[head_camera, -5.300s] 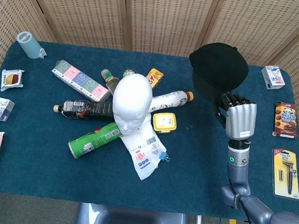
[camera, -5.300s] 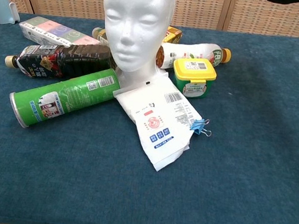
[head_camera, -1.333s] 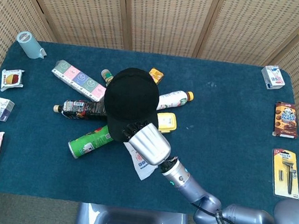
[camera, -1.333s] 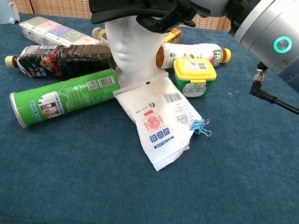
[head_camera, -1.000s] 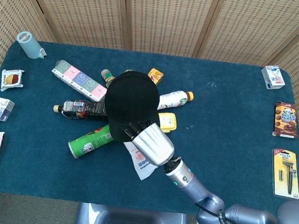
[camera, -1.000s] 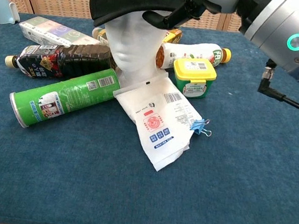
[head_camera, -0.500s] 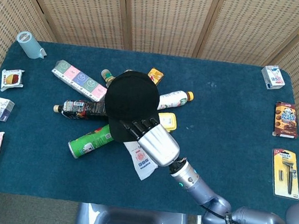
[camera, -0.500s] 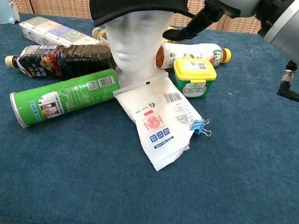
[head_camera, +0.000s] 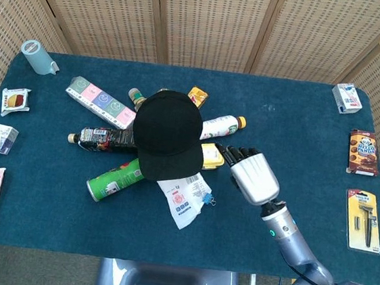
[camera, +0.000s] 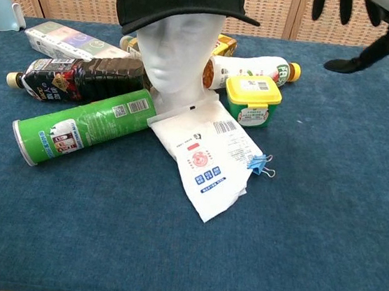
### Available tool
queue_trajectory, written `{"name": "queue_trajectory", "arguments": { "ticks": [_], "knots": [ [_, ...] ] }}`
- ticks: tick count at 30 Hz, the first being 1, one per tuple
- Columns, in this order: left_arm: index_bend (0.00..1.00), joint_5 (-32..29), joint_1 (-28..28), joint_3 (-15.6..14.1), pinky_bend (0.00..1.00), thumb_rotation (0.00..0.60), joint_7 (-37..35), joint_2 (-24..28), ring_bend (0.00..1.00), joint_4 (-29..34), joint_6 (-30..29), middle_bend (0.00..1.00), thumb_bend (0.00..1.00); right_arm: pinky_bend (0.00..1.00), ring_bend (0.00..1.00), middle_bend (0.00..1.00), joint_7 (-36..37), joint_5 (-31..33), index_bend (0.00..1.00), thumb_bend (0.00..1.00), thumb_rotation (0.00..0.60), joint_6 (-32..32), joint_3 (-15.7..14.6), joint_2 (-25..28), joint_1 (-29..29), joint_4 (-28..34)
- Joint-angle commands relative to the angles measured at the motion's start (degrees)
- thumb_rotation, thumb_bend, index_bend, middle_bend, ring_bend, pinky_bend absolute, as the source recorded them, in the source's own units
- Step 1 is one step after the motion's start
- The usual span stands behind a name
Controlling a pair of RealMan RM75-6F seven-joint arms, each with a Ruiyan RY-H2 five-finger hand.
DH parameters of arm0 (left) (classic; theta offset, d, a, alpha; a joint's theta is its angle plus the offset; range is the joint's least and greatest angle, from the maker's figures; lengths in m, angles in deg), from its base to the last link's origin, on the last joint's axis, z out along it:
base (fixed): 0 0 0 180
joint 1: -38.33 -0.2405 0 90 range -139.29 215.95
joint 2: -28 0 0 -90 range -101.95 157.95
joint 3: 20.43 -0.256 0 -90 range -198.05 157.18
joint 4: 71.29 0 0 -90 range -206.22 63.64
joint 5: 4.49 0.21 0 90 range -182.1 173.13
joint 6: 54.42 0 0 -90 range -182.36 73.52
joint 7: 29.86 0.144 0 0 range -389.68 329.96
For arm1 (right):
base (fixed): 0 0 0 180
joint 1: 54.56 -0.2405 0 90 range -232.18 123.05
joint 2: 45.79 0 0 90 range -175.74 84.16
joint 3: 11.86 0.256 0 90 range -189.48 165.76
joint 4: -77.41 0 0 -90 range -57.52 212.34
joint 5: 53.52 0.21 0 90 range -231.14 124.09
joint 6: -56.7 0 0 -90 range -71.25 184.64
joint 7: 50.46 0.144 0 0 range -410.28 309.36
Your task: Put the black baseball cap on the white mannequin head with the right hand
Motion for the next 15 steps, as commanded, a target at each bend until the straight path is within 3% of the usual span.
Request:
{"name": "queue_trajectory", "arguments": {
  "ticks": [1,4,9,15],
  "knots": [
    [0.53,0.1,0.2,0.1,0.35,0.600,0.5,-0.3,0.36,-0.2,0.0,0.44,0.32,0.63,0.52,0.42,0.5,1.6,0.22,0.30,0.600,-0.7,-1.6,2.4,2.7,1.1],
    [0.53,0.1,0.4,0.4,0.35,0.600,1.0,-1.1,0.36,-0.8,-0.3,0.44,0.32,0.69,0.58,0.47,1.5,3.5,0.29,0.40,0.600,-1.9,-2.9,4.2,5.6,1.4],
    [0.53,0.0,0.4,0.3,0.35,0.600,1.8,-2.6,0.36,-2.0,-0.4,0.44,0.32,0.83,0.71,0.60,4.2,5.0,0.51,0.54,0.600,-4.9,-3.9,5.3,9.7,1.0],
    [0.53,0.6,0.0,-0.1,0.35,0.600,4.4,-5.0,0.36,-4.2,-1.4,0.44,0.32,0.93,0.82,0.70,7.4,8.2,0.64,0.58,0.600,-7.7,-4.5,5.6,14.5,-0.6]
  ]
}}
